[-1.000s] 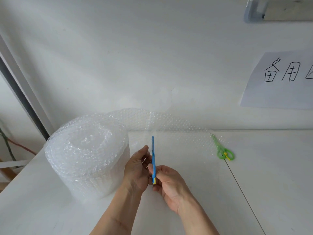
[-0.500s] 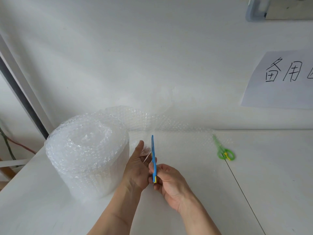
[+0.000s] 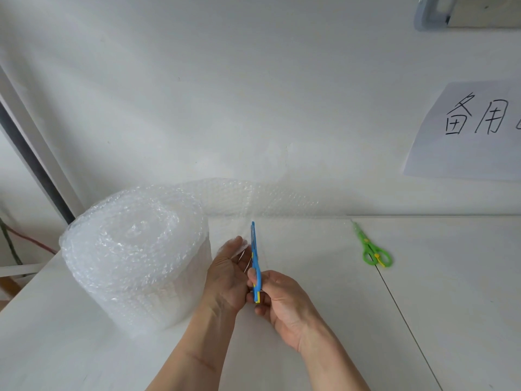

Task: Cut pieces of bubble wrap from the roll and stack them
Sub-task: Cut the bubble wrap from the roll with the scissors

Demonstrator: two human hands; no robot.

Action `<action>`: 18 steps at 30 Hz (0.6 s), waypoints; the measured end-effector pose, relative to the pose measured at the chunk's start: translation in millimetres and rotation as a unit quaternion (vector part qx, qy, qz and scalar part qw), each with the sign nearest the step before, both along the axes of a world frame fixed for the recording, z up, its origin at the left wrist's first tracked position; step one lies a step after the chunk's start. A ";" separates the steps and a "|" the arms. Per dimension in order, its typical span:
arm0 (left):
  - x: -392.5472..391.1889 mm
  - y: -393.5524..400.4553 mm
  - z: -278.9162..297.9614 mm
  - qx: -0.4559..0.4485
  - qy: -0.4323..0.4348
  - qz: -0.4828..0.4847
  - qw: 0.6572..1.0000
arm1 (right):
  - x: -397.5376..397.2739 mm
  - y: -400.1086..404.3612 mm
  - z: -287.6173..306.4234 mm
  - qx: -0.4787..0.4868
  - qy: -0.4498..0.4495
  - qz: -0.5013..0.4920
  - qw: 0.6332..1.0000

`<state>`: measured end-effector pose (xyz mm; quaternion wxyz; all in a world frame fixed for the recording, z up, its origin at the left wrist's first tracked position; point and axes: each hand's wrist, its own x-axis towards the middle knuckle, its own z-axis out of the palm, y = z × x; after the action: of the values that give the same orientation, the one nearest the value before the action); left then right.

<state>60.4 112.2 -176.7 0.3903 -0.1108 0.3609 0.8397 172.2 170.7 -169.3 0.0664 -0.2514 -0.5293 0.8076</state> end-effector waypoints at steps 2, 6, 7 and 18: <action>-0.2 0.8 -0.4 0.015 0.005 0.017 1.000 | 0.4 -0.1 -1.0 0.005 -0.001 0.000 1.000; 1.8 1.2 3.8 0.041 0.015 0.036 0.998 | 2.5 0.0 -2.4 0.009 0.002 -0.003 1.000; 1.4 1.1 4.7 0.046 0.017 0.039 0.998 | 3.1 0.0 -2.5 0.010 0.004 -0.002 1.000; 5.2 1.2 19.5 -0.013 0.007 0.045 0.999 | 2.4 1.2 5.0 0.015 0.007 0.024 1.000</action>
<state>65.6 113.4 -157.2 0.3484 -0.1260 0.3690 0.8524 174.6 171.9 -164.3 0.0544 -0.2322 -0.5467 0.8027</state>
